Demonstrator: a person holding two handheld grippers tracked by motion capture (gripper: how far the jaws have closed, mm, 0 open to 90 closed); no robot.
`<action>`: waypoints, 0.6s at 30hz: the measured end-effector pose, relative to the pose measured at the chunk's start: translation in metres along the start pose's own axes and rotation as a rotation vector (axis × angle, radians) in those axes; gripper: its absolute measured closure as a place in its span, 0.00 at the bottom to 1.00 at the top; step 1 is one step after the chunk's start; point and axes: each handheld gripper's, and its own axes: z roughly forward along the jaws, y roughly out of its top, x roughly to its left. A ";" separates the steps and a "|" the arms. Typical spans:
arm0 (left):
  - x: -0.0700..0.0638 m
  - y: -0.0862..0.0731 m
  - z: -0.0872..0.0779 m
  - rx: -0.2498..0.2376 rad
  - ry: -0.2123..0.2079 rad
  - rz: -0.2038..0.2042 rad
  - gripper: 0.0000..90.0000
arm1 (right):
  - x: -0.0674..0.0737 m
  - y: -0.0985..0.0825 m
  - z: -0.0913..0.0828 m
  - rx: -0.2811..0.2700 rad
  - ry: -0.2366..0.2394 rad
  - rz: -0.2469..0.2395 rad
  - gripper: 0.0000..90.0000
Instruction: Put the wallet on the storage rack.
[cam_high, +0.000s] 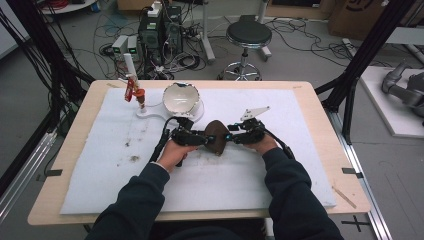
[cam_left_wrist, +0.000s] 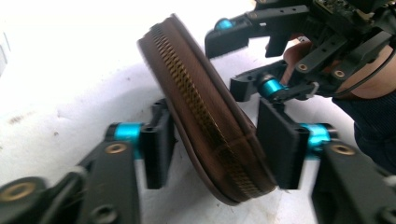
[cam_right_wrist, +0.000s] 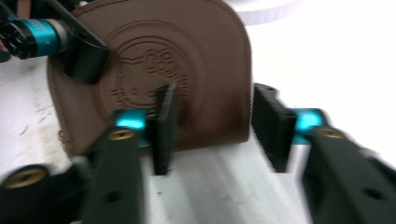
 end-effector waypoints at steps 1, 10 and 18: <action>-0.001 0.001 -0.002 -0.018 -0.003 0.007 0.59 | -0.001 0.000 -0.003 -0.009 -0.004 0.025 0.47; 0.002 0.023 -0.047 -0.184 0.091 0.096 0.73 | -0.007 0.005 -0.034 -0.115 -0.122 0.061 0.30; 0.010 0.047 -0.092 -0.255 0.223 0.169 0.73 | -0.008 -0.001 -0.055 -0.068 -0.206 0.037 0.29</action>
